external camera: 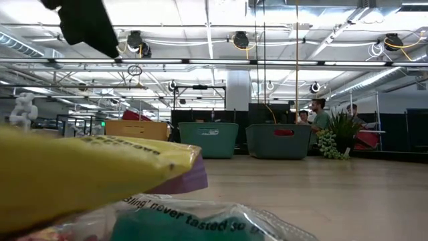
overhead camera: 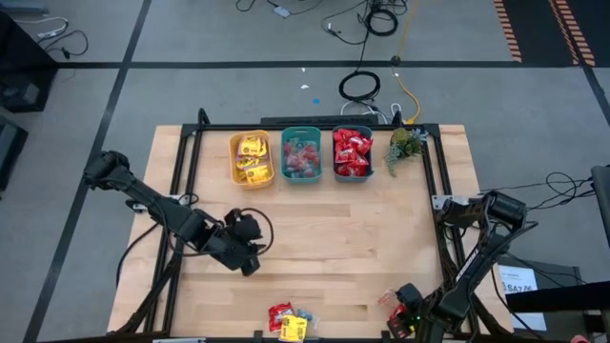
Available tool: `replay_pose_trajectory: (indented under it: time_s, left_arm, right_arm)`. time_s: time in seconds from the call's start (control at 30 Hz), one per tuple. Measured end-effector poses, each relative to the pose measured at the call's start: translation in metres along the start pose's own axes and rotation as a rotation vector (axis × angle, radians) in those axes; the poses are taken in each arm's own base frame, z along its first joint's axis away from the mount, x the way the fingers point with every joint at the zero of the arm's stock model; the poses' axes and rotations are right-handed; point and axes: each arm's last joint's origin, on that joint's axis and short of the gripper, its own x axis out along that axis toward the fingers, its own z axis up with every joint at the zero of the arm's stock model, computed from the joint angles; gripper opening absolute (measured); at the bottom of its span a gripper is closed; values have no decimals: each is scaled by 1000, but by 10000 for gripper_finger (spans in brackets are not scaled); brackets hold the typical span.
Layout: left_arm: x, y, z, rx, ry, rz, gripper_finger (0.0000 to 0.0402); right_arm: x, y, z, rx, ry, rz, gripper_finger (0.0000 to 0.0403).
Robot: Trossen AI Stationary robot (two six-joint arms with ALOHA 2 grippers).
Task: Sort candy
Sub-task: Put the red candy into the blue bin
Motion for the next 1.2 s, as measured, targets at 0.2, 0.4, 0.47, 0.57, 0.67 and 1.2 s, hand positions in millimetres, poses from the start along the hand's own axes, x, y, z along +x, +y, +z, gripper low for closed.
replay_pose_trajectory:
  time_s: [0.2,0.4,0.47,0.57,0.67,1.2]
  left_arm:
    - [1,1,-1,225,13,15,139]
    - [1,2,0,252,11,17,139]
    - [1,1,0,322,7,6,139]
    - [1,0,0,382,3,2,139]
    - [1,0,1,395,-1,-1,139]
    - [25,27,18,497,-114,-94,139]
  right_arm:
    - [0,-1,1,-34,-10,-13,93]
    - [0,-1,1,-188,-9,-9,76]
    - [0,-2,1,-194,-9,-11,60]
    - [-1,-2,1,-197,-9,-10,18]
    - [-10,-5,4,-199,-31,-47,10]
    - [-157,-8,51,-172,-264,-214,1]
